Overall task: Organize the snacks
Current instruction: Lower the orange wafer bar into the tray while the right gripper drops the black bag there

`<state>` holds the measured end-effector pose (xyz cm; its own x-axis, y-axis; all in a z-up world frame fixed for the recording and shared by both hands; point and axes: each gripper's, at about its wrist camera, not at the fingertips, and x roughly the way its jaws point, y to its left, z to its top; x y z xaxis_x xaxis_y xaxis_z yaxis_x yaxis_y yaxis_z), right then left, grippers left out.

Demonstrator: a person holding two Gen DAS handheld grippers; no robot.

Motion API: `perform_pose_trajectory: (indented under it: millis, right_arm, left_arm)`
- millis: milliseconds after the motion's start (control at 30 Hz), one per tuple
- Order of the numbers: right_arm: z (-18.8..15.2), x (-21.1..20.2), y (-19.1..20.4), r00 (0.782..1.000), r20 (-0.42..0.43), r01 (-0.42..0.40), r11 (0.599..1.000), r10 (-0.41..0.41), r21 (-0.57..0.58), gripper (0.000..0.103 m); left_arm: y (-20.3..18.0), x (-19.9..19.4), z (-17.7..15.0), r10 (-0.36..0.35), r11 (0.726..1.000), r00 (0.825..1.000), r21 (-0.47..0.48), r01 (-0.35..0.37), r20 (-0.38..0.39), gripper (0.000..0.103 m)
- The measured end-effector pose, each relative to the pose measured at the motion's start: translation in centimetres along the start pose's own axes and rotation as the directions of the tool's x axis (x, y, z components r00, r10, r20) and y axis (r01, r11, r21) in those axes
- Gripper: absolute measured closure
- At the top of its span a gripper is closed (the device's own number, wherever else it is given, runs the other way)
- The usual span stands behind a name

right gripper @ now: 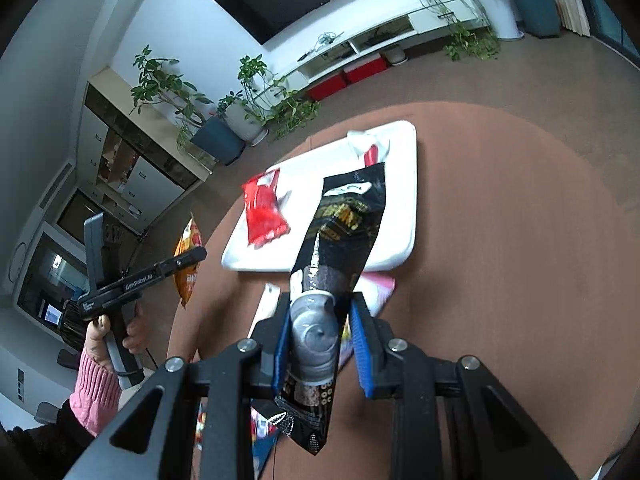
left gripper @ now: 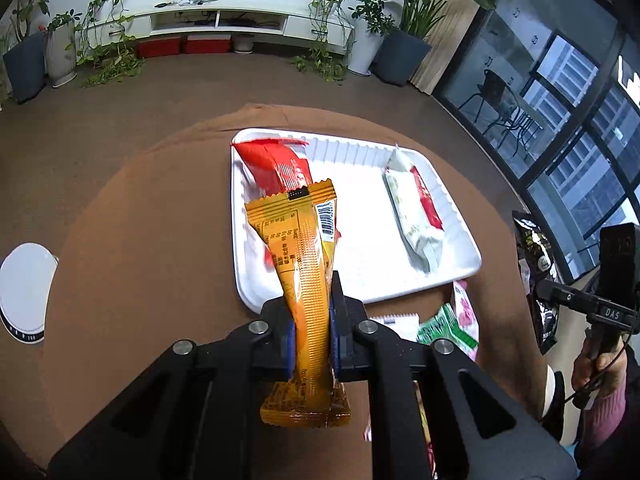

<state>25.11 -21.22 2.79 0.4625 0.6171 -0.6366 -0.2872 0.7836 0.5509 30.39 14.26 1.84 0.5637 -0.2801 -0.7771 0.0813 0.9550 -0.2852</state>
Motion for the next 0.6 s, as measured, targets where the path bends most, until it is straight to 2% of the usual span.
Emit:
perform_pose_trajectory:
  millis: [233, 333, 467, 600]
  right_arm:
    - [3.7, 2.4, -1.0, 1.000, -0.002, 0.023, 1.000, -0.023, -0.017, 0.073]
    - [4.8, 3.5, -1.3, 0.999, -0.007, 0.043, 0.999, -0.043, -0.021, 0.073]
    - [6.1, 5.0, -1.8, 0.998, -0.015, 0.068, 0.997, -0.069, -0.029, 0.073]
    - [7.0, 6.1, -2.2, 0.994, -0.017, 0.103, 0.994, -0.104, -0.036, 0.073]
  left_arm:
    - [0.7, 2.0, 2.8, 0.027, 1.000, 1.000, -0.010, -0.027, -0.002, 0.093]
    - [0.9, 3.3, 4.1, 0.062, 0.998, 0.998, -0.009, -0.062, -0.005, 0.093]
    - [1.4, 4.9, 5.5, 0.062, 0.998, 0.998, -0.023, -0.063, -0.015, 0.093]
    - [1.1, 6.1, 5.9, 0.086, 0.996, 0.996, 0.002, -0.086, -0.017, 0.092]
